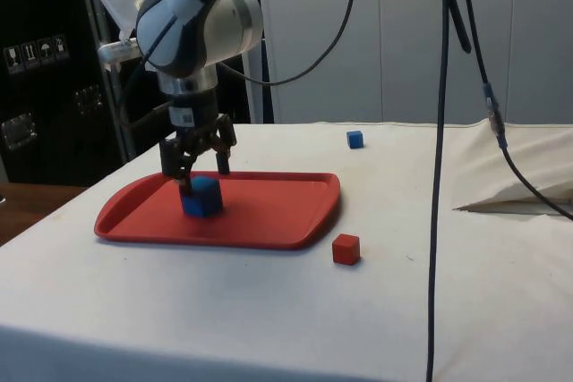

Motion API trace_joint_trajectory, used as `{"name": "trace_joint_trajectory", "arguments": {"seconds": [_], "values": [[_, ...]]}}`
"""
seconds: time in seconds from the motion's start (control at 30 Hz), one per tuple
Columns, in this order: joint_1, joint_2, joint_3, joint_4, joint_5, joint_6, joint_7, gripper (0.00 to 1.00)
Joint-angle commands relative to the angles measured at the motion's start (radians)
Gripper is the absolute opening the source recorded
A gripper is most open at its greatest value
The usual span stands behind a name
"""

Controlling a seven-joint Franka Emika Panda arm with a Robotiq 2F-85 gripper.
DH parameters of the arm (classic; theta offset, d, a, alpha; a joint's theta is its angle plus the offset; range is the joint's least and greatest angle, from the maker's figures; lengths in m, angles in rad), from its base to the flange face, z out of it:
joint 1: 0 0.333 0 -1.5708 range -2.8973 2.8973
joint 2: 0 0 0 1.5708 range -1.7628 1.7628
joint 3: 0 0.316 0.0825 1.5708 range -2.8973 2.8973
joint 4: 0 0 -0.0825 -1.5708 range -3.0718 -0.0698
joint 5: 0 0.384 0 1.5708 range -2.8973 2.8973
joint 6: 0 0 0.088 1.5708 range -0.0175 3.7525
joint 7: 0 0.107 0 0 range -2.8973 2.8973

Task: Pick up the largest block and place it onto the tray.

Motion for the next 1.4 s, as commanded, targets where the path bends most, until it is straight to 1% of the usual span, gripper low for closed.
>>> {"name": "trace_joint_trajectory", "arguments": {"seconds": [0.0, 0.07, 0.1, 0.13, 0.33, 0.37, 0.4, 0.43, 0.57, 0.67, 0.7, 0.73, 0.93, 0.97, 1.0, 1.2, 1.23, 1.27, 1.37], "values": [[0.0, 0.001, 0.002, 0.0, 0.004, 0.007, 0.001, 1.0], [0.003, -0.006, -0.004, 0.001, -0.002, -0.001, 0.003, 1.0], [0.0, 0.0, -0.001, 0.002, 0.0, 0.0, 0.0, 1.0], [0.004, -0.009, -0.007, 0.001, -0.003, -0.003, 0.003, 1.0], [0.009, -0.037, -0.014, -0.001, -0.017, -0.009, 0.007, 1.0], [0.009, -0.042, -0.014, -0.001, -0.02, -0.009, 0.008, 1.0], [0.0, -0.035, -0.006, 0.004, -0.013, -0.004, 0.001, 1.0], [0.009, -0.047, -0.015, -0.002, -0.023, -0.01, 0.009, 1.0], [0.011, -0.07, -0.017, -0.002, -0.035, -0.015, 0.013, 1.0], [0.011, -0.086, -0.018, -0.002, -0.047, -0.021, 0.017, 1.0], [0.001, -0.08, -0.006, 0.002, -0.039, -0.013, 0.009, 1.0], [0.01, -0.098, -0.017, -0.002, -0.057, -0.026, 0.022, 1.0], [0.008, -0.137, -0.018, -0.002, -0.09, -0.042, 0.035, 1.0], [0.001, -0.132, -0.009, 0.002, -0.084, -0.038, 0.028, 1.0], [0.008, -0.142, -0.018, -0.002, -0.094, -0.045, 0.036, 1.0], [0.011, -0.186, -0.025, -0.003, -0.121, -0.064, 0.041, 1.0], [0.001, -0.182, -0.015, 0.002, -0.115, -0.061, 0.033, 1.0], [0.01, -0.199, -0.025, -0.003, -0.132, -0.069, 0.044, 1.0], [0.01, -0.222, -0.026, -0.003, -0.15, -0.081, 0.05, 1.0]]}}
